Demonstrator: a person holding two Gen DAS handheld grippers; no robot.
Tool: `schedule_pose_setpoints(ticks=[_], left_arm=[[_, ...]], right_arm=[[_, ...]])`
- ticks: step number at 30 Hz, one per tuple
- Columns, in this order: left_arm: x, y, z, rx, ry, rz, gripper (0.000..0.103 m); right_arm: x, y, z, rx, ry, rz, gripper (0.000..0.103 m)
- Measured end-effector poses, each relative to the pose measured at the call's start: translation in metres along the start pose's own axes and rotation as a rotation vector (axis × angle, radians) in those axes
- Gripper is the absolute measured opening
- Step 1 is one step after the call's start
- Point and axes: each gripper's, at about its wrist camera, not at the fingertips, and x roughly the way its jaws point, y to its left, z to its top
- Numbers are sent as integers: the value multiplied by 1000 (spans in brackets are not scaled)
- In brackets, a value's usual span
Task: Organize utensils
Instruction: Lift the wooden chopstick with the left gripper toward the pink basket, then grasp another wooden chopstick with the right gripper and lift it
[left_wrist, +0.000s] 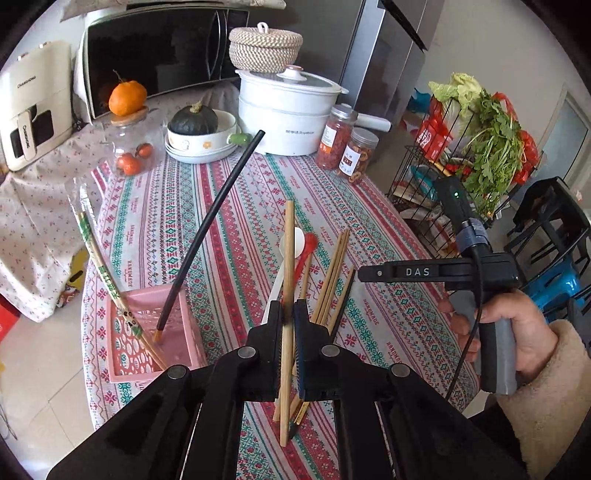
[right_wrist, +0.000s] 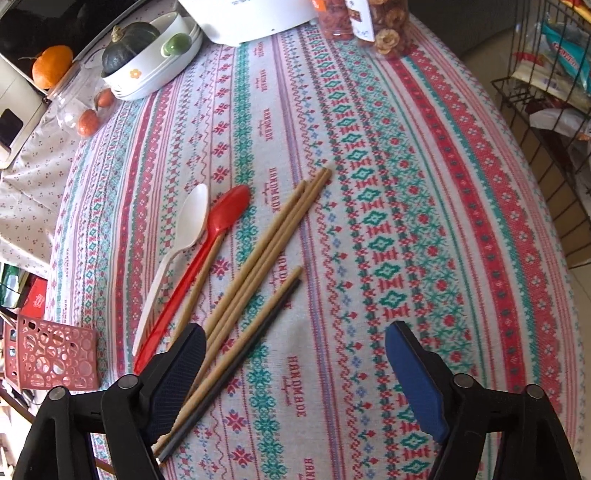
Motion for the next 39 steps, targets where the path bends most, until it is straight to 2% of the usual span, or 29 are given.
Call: schedule_pose_setpoints(ticks=[1,3,6,9,11,13,15,19,22,24,28,32,35,37,38,39], left_arm=[[-7,2,-1,6,-19,-2,6],[-20,6,-5,16,-45,-7,6],[-33,15,-10,5,-61,-27,6],[-41,27,-14,-5,-74,-36,6],[-47,34,-18,-13,-77,-41,6],[-50,40,-20,-17,-78,-39,6],[-51,44,-23,-24,-78,-37,6],[-53,50,-25,-33,-78,-37,6],[-55,50,-26,-35,-89,-33,6],[-58,50,-26,-37,-100,-24,6],[-65,51,-29,-47,-127,-15,6],[-71,51,-31,-52,-142,-9,6],[-71,49,-32,-55,-139,-5,6],[-71,46,-32,-50,-139,-2,6],[-71,45,-33,-47,-139,1,6],[-70,44,-33,-45,-139,3,6]], right_arm=[[5,6,0,-5,11,20,71],[15,19,-1,-19,36,47,56],[30,41,-1,-56,61,59,44],[42,62,1,-90,63,57,36],[51,72,4,-102,70,49,34],[60,80,5,-116,77,20,32],[68,85,4,-127,87,-31,25],[74,89,2,-159,76,-91,20],[74,88,1,-141,67,-81,13],[71,81,0,-101,62,-19,0],[50,76,-6,-83,21,79,0],[24,74,-15,-95,-37,141,0],[16,73,-18,-109,-47,159,7],[19,69,-18,-104,-33,136,14],[24,71,-17,-99,-23,121,29],[30,71,-15,-93,-17,103,37]])
